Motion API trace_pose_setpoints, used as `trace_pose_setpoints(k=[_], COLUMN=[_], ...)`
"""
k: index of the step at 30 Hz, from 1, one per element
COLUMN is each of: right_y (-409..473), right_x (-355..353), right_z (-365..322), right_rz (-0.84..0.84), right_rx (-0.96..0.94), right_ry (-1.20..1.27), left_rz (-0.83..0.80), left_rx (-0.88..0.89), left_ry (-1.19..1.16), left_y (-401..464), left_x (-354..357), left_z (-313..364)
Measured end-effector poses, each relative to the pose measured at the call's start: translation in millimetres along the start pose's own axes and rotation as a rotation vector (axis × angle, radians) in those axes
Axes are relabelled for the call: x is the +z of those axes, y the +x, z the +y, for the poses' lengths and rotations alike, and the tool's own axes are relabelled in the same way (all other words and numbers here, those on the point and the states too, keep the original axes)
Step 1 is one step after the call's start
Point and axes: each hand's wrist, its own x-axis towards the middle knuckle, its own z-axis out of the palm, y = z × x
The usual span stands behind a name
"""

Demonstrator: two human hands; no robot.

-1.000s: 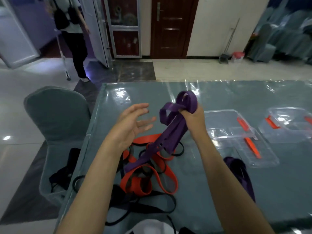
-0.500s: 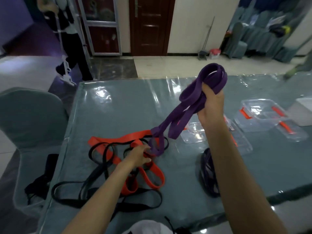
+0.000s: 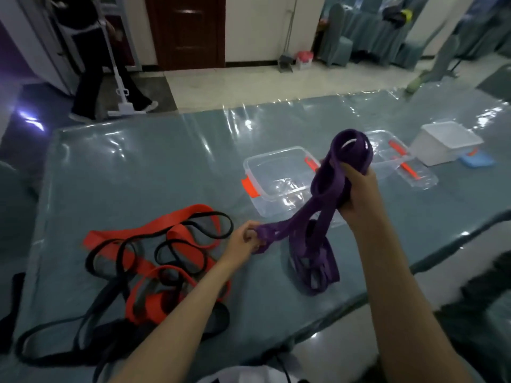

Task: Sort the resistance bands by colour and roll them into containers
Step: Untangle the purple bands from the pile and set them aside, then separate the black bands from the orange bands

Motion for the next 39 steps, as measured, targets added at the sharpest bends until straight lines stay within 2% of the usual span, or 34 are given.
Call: trace_pose_setpoints(k=[3,7,10,14,18,22,26,29,32,36,39], right_y=[9,37,53,73,80,80,70,65,67,68,64], right_x=[-39,-88,-110,-139,-158,-163,-165,-169,-168,-163,-151], right_z=[3,32,69,125,166,187,192,195,194,191,192], right_rz=[0.006,0.044,-0.052,-0.145,-0.332,-0.437,-0.535,-0.45,-0.322,-0.351,-0.394], right_rx=[0.075,0.265,0.391,0.454,0.371,0.319,0.189,-0.01,-0.178,-0.212,-0.25], right_ry=[-0.102,-0.338,-0.52,-0.78,-1.117,-1.435,-1.684,-1.757,-1.722,-1.702,-1.703], left_rz=[-0.034,-0.087,-0.108,0.059,0.217,0.385,0.388,0.305,0.258,0.23,0.207], left_rx=[0.05,0.015,-0.081,-0.177,-0.236,-0.327,-0.399,-0.378,-0.333,-0.277,-0.22], left_ry=[0.097,0.176,0.199,0.269,0.359,0.455,0.358,0.419,0.489,0.583,0.747], left_y=[9,21,20,19,12,8,7,9,8,6,0], left_x=[25,57,83,109,130,146,159,164,160,145,123], left_z=[-1,-8,-25,-56,-62,-56,-53,-53,-51,-42,-33])
